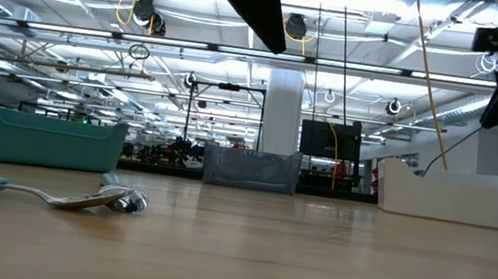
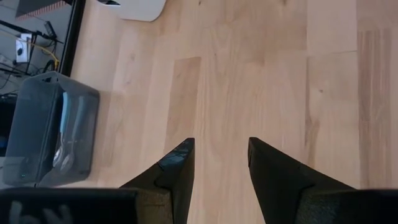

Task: Sort silverware by color (type)
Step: Put the blue spoon into the white bin, then put the light blue spoon into the black bin

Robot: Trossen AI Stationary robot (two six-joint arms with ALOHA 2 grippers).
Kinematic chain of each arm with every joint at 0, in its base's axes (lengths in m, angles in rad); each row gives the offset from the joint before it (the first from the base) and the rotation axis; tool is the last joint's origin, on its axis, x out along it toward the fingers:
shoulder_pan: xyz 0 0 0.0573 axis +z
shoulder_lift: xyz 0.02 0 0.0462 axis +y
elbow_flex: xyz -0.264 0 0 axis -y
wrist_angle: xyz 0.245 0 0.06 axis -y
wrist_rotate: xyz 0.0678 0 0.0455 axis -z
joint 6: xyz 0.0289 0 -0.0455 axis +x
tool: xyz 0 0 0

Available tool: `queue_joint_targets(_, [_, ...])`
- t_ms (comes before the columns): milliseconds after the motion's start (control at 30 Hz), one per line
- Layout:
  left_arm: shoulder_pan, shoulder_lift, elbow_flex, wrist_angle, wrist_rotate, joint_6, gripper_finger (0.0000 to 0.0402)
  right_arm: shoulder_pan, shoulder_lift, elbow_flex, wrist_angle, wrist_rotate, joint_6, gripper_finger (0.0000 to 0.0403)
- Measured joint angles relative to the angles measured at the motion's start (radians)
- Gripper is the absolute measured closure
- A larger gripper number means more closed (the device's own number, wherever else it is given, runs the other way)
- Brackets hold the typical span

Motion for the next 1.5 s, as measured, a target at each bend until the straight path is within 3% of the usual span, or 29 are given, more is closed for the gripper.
queue_joint_targets(167, [0.000, 0.000, 0.000, 0.004, 0.000, 0.001, 0.0252, 0.000, 0.001, 0.000, 0.025, 0.050, 0.008, 0.0312])
queue_joint_targets(933, [0.000, 0.000, 0.000, 0.004, 0.003, -0.002, 0.0252, -0.077, 0.001, 0.012, 0.026, 0.036, 0.011, 0.0301])
queue_joint_targets(1067, [0.000, 0.000, 0.000, 0.003, 0.003, -0.002, 0.0252, -0.052, 0.000, 0.061, 0.136, -0.034, -0.008, 0.0301])
queue_joint_targets(1267, [-0.002, 0.000, 0.000, -0.012, 0.039, -0.081, 0.0252, 0.033, 0.014, 0.074, 0.444, -0.139, -0.129, 0.0300])
queue_joint_targets(1500, [-0.031, 0.000, 0.000, -0.122, 0.083, -0.209, 0.0252, 0.159, 0.102, 0.074, 0.581, -0.163, -0.154, 0.0300])
